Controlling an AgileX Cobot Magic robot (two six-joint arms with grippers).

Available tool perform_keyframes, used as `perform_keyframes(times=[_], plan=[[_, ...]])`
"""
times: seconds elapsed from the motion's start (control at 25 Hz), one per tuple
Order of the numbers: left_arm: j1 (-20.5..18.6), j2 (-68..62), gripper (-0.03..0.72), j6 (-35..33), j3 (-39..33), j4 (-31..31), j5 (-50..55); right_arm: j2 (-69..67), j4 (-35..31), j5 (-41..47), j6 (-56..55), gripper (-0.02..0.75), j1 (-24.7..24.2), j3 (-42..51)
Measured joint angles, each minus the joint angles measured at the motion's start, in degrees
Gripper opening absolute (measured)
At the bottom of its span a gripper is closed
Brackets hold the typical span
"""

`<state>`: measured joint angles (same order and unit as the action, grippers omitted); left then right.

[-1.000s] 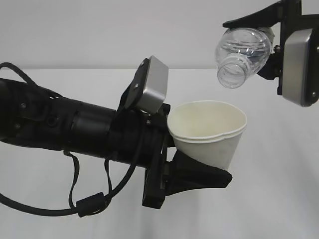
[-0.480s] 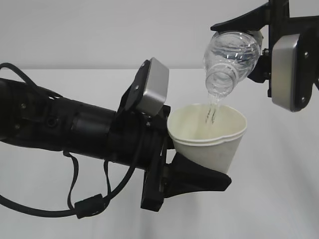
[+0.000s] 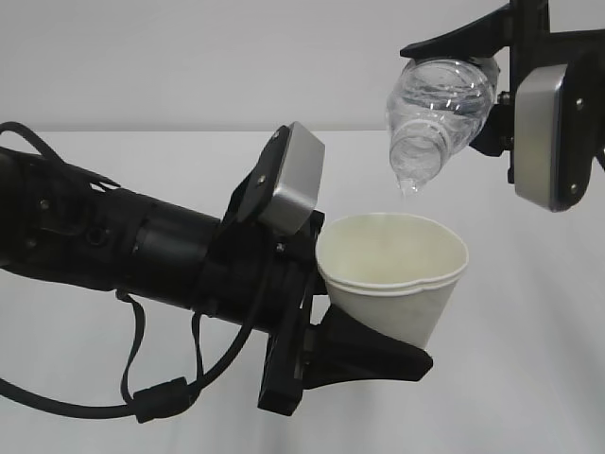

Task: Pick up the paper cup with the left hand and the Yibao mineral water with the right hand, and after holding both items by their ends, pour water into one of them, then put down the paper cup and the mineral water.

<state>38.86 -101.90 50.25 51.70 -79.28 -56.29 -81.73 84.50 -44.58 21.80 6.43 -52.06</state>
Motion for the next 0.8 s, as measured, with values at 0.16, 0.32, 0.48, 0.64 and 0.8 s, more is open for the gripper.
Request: perform_keyframes(times=[0.16, 0.32, 0.48, 0.64, 0.8], plan=[[0.0, 0.0, 0.435, 0.0, 0.0, 0.0, 0.0, 0.0, 0.0, 0.0, 0.4, 0.424, 0.0, 0.0], [0.0, 0.0, 0.434, 0.0, 0.0, 0.3, 0.0, 0.0, -0.1, 0.0, 0.6, 0.424, 0.0, 0.0], [0.0, 0.0, 0.433, 0.0, 0.0, 0.4, 0.0, 0.0, -0.1, 0.1, 1.5, 0.424, 0.0, 0.0], [0.0, 0.0, 0.432, 0.0, 0.0, 0.4, 0.0, 0.0, -0.1, 0.1, 1.7, 0.424, 0.0, 0.0], [0.0, 0.0, 0.431, 0.0, 0.0, 0.4, 0.0, 0.0, -0.1, 0.1, 1.8, 0.424, 0.0, 0.0]])
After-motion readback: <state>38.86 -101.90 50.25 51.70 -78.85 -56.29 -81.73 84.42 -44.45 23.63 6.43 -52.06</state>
